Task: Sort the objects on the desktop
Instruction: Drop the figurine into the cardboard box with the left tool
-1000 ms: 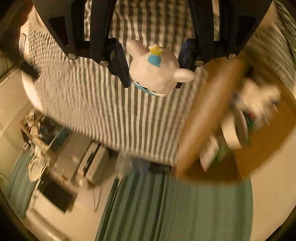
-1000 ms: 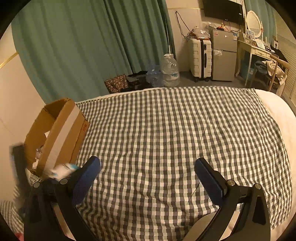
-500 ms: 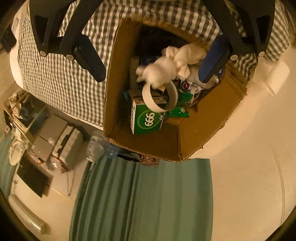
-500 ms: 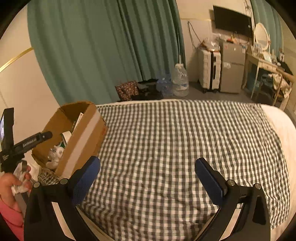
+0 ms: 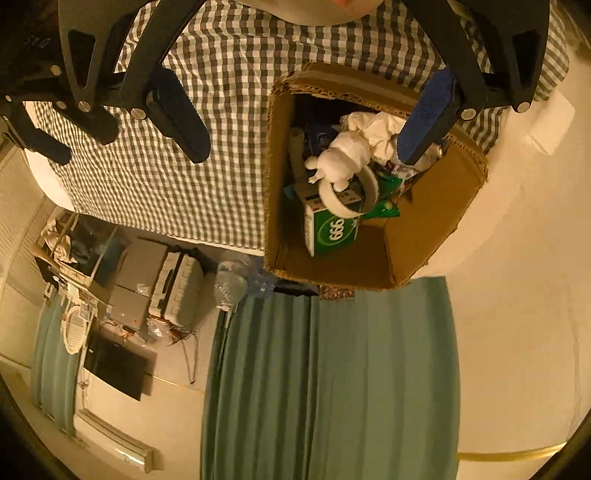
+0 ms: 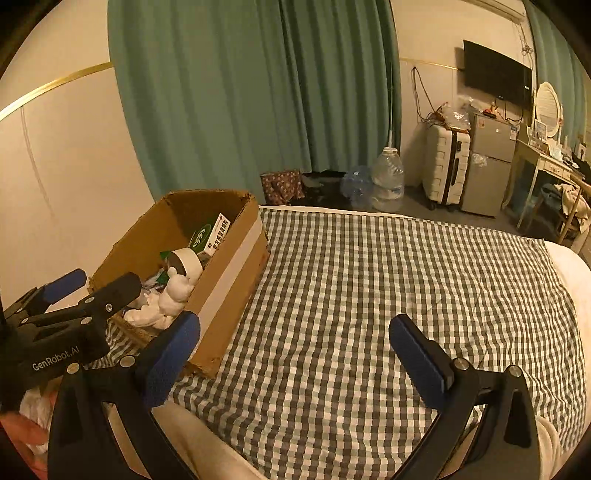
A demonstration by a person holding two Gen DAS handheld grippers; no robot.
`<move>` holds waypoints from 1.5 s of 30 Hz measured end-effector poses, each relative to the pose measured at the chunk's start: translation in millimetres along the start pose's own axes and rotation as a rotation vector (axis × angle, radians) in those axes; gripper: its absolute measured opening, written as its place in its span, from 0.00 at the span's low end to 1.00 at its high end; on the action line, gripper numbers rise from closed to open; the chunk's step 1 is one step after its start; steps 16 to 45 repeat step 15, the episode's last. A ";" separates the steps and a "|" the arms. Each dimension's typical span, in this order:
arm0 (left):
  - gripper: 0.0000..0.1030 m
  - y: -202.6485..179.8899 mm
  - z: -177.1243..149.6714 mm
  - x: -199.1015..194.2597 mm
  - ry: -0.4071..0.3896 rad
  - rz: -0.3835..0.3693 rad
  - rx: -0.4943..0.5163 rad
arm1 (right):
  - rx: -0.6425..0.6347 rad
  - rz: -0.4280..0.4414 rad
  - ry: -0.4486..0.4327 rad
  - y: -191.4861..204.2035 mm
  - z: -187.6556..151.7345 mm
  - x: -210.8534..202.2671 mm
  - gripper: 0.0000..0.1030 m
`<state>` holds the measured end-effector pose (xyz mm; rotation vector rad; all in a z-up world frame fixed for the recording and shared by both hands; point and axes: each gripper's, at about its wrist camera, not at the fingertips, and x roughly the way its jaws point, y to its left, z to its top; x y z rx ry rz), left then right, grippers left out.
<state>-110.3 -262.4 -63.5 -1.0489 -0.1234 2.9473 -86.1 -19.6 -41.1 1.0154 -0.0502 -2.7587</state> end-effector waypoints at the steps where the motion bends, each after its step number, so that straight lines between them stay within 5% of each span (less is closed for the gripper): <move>1: 1.00 3.2 -0.1 0.9 0.002 0.010 -0.009 | -0.004 -0.006 -0.006 1.8 -0.1 -0.5 1.00; 11: 1.00 18.5 -3.7 13.7 0.034 0.059 -0.056 | 0.006 0.002 0.007 7.5 -1.6 3.1 1.00; 14: 1.00 21.1 -10.8 19.9 0.065 0.013 -0.084 | -0.016 -0.002 0.007 10.5 -2.4 2.5 1.00; 45: 1.00 20.3 -11.6 20.9 0.069 0.026 -0.088 | -0.025 -0.008 0.006 11.7 -2.4 2.7 1.00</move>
